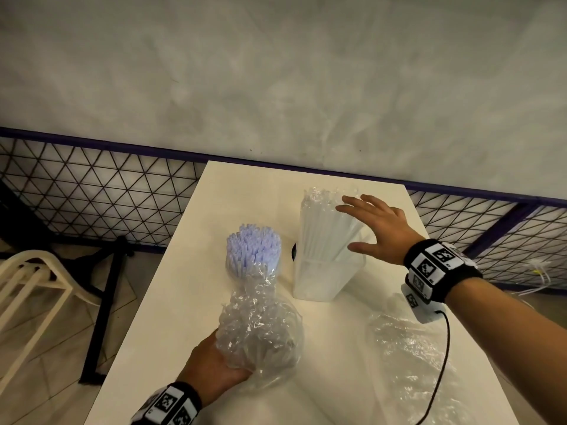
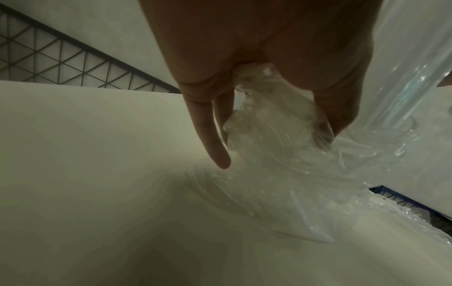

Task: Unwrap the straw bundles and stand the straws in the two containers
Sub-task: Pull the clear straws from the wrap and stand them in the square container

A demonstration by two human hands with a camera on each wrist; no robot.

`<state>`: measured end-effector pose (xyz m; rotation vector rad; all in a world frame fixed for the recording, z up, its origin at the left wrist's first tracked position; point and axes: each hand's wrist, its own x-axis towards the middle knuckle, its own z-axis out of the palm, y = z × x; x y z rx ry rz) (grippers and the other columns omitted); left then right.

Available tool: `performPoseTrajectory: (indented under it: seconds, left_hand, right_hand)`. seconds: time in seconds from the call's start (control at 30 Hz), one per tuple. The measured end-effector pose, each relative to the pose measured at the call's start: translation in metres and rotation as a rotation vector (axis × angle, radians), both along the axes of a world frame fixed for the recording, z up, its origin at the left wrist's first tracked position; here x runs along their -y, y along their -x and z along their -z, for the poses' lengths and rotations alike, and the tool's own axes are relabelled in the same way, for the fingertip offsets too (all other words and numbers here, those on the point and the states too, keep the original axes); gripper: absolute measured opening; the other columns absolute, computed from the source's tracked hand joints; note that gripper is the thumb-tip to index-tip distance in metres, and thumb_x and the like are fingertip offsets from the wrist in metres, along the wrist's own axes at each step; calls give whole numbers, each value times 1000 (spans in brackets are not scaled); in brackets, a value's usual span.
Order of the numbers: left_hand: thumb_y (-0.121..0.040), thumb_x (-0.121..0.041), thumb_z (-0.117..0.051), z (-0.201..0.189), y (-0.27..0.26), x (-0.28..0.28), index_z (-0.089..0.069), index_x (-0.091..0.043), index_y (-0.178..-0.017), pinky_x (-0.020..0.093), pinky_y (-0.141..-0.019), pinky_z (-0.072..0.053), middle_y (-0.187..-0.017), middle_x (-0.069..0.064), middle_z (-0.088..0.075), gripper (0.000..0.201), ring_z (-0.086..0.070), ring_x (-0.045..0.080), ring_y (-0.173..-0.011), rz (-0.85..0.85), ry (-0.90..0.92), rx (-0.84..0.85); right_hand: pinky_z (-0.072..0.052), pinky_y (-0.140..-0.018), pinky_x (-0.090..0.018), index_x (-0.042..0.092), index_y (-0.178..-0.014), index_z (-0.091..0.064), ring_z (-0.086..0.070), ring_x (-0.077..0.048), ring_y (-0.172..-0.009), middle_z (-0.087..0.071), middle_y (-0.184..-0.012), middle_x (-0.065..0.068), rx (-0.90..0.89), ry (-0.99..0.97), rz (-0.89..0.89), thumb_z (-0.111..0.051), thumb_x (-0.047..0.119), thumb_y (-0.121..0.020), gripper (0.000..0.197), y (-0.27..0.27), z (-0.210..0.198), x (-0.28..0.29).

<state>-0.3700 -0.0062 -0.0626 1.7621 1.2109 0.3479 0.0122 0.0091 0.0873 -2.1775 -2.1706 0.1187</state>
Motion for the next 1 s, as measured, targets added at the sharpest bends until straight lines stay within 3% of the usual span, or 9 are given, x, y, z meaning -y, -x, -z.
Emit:
performPoseTrajectory:
  seconds: [0.13, 0.27, 0.37, 0.53, 0.63, 0.73, 0.83, 0.93, 1.0]
  left_hand:
    - [-36, -59, -70, -1, -1, 1, -51, -50, -93, -10, -72, -31, -85, -54, -54, 61, -40, -40, -88, -18, 13, 3]
    - [-36, -54, -75, 10, 2, -1, -63, -39, -97, -5, -77, -38, -93, -61, -46, 63, -49, -32, -90, -10, 24, 30]
    - [-38, -51, -79, 18, 5, -2, -69, -31, -98, 5, -84, -46, -92, -46, -61, 64, -60, -20, -91, -33, 79, 29]
    - [-41, -65, -63, 5, 2, -1, -56, -36, -106, -10, -68, -31, -88, -35, -53, 72, -53, -17, -85, 36, 51, -44]
    - [-54, -53, -75, 2, 1, -1, -53, -30, -110, -6, -65, -35, -87, -29, -53, 64, -49, -18, -80, 44, 64, -70]
    - [-55, -60, -73, 7, 3, -1, -64, -37, -103, -1, -78, -37, -90, -28, -62, 54, -60, -8, -99, 47, 38, -128]
    - [-44, -68, -65, 12, 4, -1, -64, -48, -86, 8, -85, -40, -91, -31, -63, 47, -57, -12, -98, 52, 56, -103]
    - [-45, -62, -71, 14, 2, -1, -60, -48, -92, 9, -85, -45, -93, -31, -62, 50, -60, -7, -96, 61, 49, -80]
    - [-47, -55, -78, 14, 5, -1, -65, -40, -99, 21, -92, -50, -97, -26, -67, 56, -63, -1, -99, 46, 74, -75]
  right_hand:
    - [-32, -106, -51, 45, -138, -44, -27, -21, -144, -29, -156, 18, -29, -136, -21, -66, 55, -83, 60, -3, 1, -7]
    - [-39, -101, -50, 36, -126, -56, -38, -23, -136, -38, -152, 10, -48, -232, -41, -71, 53, -80, 52, 1, -1, -18]
    - [-36, -104, -48, 34, -134, -47, -34, -21, -140, -32, -156, 9, -39, -218, -26, -71, 52, -81, 61, 6, -4, -29]
    - [-9, -117, -50, 37, -155, -1, 7, -16, -151, 5, -164, 15, 178, 115, -8, -39, 60, -96, 74, 16, 5, -32]
    - [-1, -118, -49, 37, -155, 3, 16, -17, -150, 11, -163, 15, 156, 60, 12, -20, 66, -95, 70, 28, -4, -25]
    - [-15, -114, -44, 30, -151, -29, -9, -19, -151, -19, -162, 9, -25, -209, -116, -34, 38, -96, 55, 52, -23, -12]
    - [-36, -104, -28, 19, -140, -48, -51, -16, -124, -51, -143, 0, -277, -181, -321, -49, 7, -89, 52, 87, -27, 8]
    - [-45, -87, -17, 20, -146, -40, -54, -7, -108, -47, -144, 2, -456, 69, -299, -58, 3, -88, 63, 113, -10, 28]
    - [-49, -87, -19, 24, -150, -32, -52, -7, -112, -42, -149, 4, -516, 164, -258, -60, 4, -87, 72, 123, 7, 35]
